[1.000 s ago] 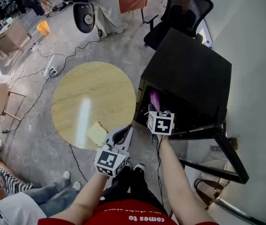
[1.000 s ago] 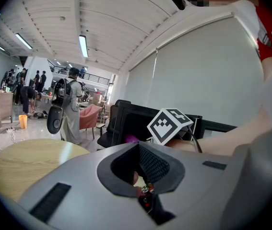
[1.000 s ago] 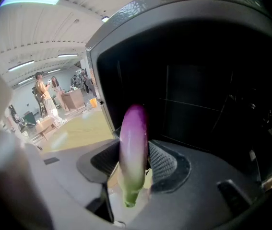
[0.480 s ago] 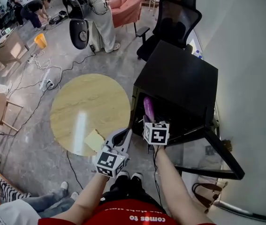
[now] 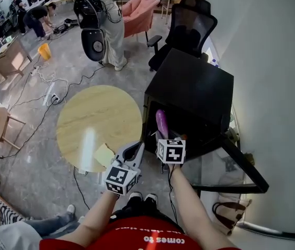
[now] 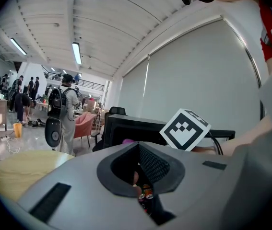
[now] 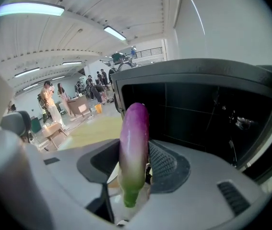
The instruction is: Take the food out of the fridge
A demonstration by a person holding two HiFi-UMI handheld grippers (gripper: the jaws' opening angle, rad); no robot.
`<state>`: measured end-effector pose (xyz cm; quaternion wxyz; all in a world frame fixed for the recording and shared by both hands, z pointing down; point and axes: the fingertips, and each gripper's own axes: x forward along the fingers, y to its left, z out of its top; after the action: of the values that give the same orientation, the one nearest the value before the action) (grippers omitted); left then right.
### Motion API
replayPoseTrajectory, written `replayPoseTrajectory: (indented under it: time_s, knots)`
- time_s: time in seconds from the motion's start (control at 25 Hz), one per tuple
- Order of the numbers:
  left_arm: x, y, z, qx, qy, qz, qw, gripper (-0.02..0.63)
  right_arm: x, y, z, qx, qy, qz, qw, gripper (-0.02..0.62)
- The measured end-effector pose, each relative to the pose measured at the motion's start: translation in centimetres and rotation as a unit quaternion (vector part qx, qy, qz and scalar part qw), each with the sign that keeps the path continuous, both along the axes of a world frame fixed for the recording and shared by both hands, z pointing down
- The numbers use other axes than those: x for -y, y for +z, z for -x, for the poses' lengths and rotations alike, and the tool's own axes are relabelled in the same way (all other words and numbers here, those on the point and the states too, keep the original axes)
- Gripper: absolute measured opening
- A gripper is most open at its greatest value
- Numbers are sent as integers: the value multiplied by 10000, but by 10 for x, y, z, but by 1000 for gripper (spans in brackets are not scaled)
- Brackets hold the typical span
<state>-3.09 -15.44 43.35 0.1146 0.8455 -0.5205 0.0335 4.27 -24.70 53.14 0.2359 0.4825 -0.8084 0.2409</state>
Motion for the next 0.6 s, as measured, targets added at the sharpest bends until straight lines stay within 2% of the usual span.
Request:
replayPoseTrajectory:
  time_s: [0.6]
  knots:
    - [-47, -12, -16, 13, 69, -192, 9998, 7, -70, -36, -7, 420, -73, -265, 9987, 187]
